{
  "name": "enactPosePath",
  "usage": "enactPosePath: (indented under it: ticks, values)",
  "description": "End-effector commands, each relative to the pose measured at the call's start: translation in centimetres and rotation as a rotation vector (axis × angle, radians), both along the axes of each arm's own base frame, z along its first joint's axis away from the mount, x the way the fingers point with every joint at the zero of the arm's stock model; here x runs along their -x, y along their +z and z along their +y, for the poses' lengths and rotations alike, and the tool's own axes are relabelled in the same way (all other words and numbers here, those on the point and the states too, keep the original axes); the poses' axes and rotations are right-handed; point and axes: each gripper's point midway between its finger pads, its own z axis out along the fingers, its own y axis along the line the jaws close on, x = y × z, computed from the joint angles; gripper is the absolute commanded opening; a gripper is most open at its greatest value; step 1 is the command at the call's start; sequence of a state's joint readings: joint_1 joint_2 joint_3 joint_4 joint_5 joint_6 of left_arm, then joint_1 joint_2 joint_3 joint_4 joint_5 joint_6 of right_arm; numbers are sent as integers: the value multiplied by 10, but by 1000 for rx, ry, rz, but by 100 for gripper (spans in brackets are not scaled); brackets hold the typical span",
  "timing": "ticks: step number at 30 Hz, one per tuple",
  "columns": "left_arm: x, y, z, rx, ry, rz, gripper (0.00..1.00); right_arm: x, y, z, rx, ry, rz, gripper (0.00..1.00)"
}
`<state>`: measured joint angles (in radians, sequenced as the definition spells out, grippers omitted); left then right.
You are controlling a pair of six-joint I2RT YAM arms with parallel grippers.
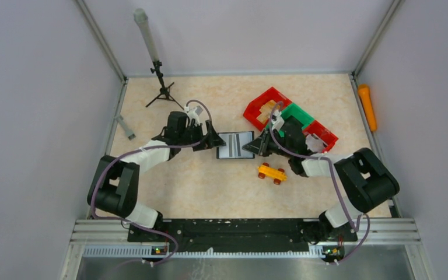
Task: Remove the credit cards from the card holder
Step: Remove the credit card from the card holder.
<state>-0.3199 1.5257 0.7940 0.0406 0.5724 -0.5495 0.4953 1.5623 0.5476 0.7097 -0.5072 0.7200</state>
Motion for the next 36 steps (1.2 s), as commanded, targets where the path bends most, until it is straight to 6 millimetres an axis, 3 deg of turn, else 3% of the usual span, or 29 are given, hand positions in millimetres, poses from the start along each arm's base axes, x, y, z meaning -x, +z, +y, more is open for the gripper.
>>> enactPosePath:
  ticks: [1,5,8,18,19,21,23,25,29,33,36]
  values:
    - [-6,43,-7,141,-32,-158,89,3,68,1,-161,43,-190,0]
    - [3,66,-10,248,-71,-233,92,11,87,-2,-197,60,-241,0]
    - [8,77,-15,293,-114,-254,86,17,97,-2,-230,77,-273,0]
    - [23,96,-24,421,-200,-296,31,15,92,-2,-220,74,-264,0]
    - [23,96,-24,422,-198,-298,25,14,90,-3,-210,69,-266,6]
    - [18,91,-22,400,-169,-297,13,8,84,-7,-180,31,-267,35]
    - [12,82,-18,348,-125,-282,1,-3,68,-14,-103,-39,-223,49]
    - [6,68,-11,279,-75,-243,0,-11,60,-23,-35,-101,-212,59]
    - [-1,59,-7,232,-38,-230,0,-19,57,-41,40,-196,-238,70]
    - [-5,50,-6,207,-24,-195,0,-16,64,-45,39,-205,-282,69]
    - [-4,45,-10,222,-48,-171,0,-11,67,-35,47,-159,-316,58]
